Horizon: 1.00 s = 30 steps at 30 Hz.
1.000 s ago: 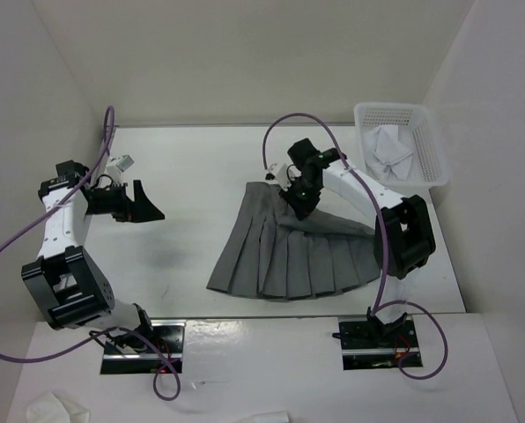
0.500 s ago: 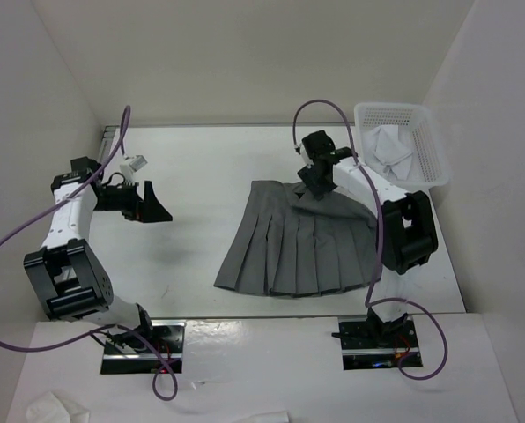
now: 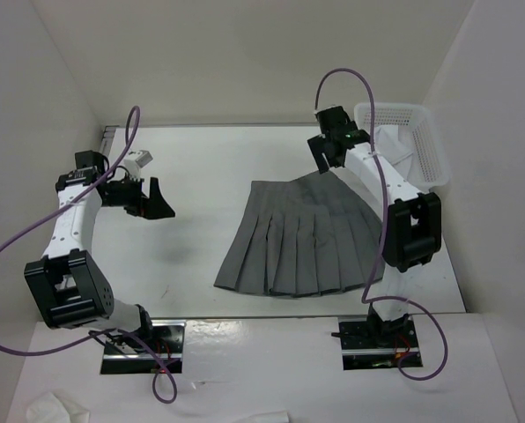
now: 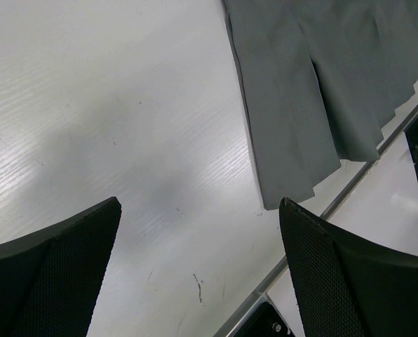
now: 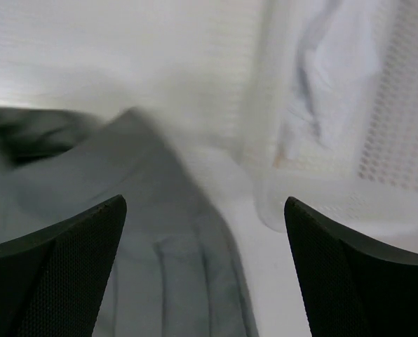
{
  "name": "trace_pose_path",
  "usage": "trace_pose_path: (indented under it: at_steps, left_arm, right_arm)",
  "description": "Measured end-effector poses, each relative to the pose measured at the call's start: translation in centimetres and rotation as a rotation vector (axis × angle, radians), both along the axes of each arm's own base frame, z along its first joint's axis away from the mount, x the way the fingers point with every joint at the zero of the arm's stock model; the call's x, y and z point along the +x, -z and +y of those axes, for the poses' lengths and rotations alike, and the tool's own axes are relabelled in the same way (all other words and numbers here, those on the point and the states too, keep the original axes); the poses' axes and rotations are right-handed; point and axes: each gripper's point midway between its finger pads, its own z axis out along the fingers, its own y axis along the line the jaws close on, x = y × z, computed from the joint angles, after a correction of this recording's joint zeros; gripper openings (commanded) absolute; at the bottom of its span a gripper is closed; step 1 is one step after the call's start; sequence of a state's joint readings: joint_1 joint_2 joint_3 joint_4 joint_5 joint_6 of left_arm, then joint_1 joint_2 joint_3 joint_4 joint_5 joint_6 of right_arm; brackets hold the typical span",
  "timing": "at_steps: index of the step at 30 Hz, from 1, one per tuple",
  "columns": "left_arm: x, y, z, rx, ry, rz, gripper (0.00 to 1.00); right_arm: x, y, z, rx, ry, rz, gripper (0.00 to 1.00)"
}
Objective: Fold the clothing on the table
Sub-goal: Flatten the skirt out
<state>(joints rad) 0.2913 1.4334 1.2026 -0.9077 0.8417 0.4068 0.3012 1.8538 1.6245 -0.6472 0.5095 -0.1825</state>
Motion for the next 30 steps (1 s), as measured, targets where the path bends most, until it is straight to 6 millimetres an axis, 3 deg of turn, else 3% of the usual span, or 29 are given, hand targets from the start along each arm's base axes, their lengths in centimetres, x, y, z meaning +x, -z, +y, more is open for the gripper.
trace_pose_path:
  at_steps: [3,8,10,13,17,20,22,30]
  left_arm:
    - [0.1,0.1,0.2,0.01,-0.016,0.009,0.99]
    - [0.1,0.1,0.5,0.03,-0.028,0.006,0.99]
    - [0.0,0.1,0.6,0.038,-0.035,0.006,0.99]
    - [-0.1,0.0,0.7,0.047,-0.051,0.014,0.99]
    - [-0.2,-0.2,1.1,0.076,-0.065,0.001,0.99]
    - [-0.5,-0.3,1.3,0.093,-0.075,-0.005,0.99]
    - [-0.7,-0.1,1.4,0.104,-0.081,-0.004,0.99]
    - [-1.0,0.4,1.7,0.121,-0.106,0.023,0.99]
  right_arm:
    - [-0.5,-0.6,3.6,0.154,-0.174,0.047,0.98]
    - [-3.2,-2.4,10.9,0.352,-0.473,0.121,0.98]
    - [-4.3,-1.7,13.4,0.368,-0.546,0.155,0.98]
    - [-6.1,1.3,15.7,0.362,-0.605,0.241,0.98]
    - [-7.7,7.8,15.2,0.319,-0.575,0.394,0.98]
    - [-8.3,11.2,13.9,0.28,-0.531,0.465,0.98]
    - [-8.5,12.2,13.1,0.249,-0.509,0.482,0.98]
    - [-6.7,12.7,12.1,0.182,-0.467,0.422,0.98]
